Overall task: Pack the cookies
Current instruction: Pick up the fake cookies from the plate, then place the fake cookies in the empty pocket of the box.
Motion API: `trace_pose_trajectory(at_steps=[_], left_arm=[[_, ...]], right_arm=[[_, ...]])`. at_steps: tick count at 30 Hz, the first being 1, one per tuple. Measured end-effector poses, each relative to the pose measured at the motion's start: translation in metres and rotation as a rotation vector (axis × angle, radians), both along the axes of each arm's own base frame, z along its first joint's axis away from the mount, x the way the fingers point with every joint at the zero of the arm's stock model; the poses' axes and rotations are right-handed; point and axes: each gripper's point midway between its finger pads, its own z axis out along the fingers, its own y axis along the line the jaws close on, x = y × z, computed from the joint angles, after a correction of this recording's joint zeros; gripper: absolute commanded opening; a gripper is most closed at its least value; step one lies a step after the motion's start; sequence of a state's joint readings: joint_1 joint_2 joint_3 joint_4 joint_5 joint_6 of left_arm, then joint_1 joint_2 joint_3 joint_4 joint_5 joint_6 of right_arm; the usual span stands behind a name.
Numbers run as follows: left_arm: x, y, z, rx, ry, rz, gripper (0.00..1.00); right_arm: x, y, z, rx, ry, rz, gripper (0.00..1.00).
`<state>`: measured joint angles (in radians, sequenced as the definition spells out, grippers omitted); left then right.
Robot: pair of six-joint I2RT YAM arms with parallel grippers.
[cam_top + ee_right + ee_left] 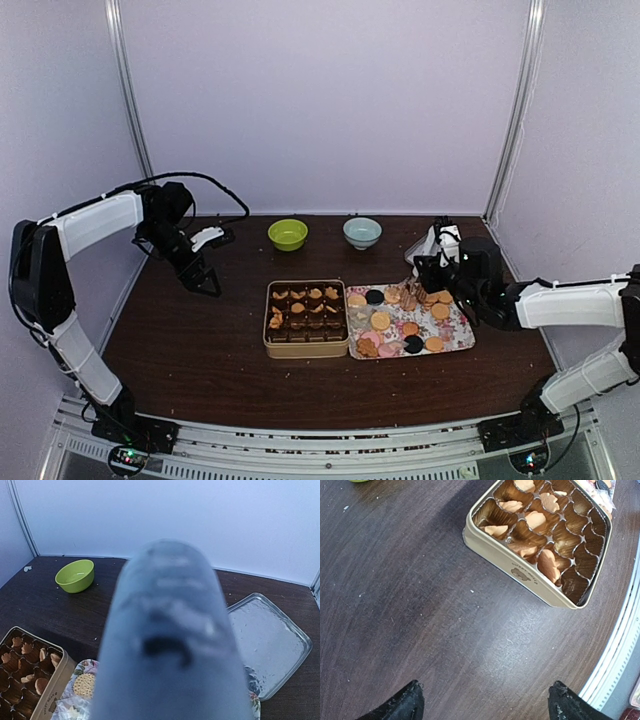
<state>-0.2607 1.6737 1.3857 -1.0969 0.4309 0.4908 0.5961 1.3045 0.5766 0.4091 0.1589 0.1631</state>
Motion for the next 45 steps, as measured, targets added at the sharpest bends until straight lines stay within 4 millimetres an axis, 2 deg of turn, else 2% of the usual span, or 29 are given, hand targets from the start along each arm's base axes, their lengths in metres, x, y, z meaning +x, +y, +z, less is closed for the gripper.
trace_pose_trajectory(at_steps=[4, 10, 15, 20, 30, 34, 39, 42, 45], left_arm=[[-0.001, 0.001, 0.002, 0.002, -0.004, 0.001, 0.89], [-0.001, 0.002, 0.002, 0.007, -0.004, 0.002, 0.89], [-0.002, 0.002, 0.002, 0.008, -0.002, 0.001, 0.89], [-0.002, 0.002, 0.002, 0.008, 0.002, 0.002, 0.89], [-0.006, 0.003, 0.002, 0.012, 0.017, 0.002, 0.89], [-0.007, 0.003, 0.003, 0.011, 0.015, 0.001, 0.89], [-0.007, 0.003, 0.003, 0.012, 0.014, 0.001, 0.89], [-0.007, 0.003, 0.003, 0.012, 0.014, 0.002, 0.89], [-0.006, 0.004, 0.003, 0.011, 0.013, 0.003, 0.89]], right_arm=[[0.003, 0.007, -0.007, 0.006, 0.006, 0.025, 0.43], [0.005, 0.014, -0.007, 0.022, -0.011, 0.050, 0.42], [-0.006, 0.020, -0.006, 0.023, -0.020, 0.081, 0.37], [-0.019, 0.028, 0.003, 0.048, -0.036, 0.118, 0.29], [-0.030, 0.037, 0.006, 0.037, -0.026, 0.156, 0.27], [-0.042, 0.051, 0.031, 0.048, -0.057, 0.206, 0.27], [-0.062, 0.086, 0.081, 0.102, -0.132, 0.305, 0.27], [-0.073, 0.111, 0.101, 0.135, -0.154, 0.370, 0.27], [-0.082, 0.143, 0.111, 0.164, -0.154, 0.438, 0.27]])
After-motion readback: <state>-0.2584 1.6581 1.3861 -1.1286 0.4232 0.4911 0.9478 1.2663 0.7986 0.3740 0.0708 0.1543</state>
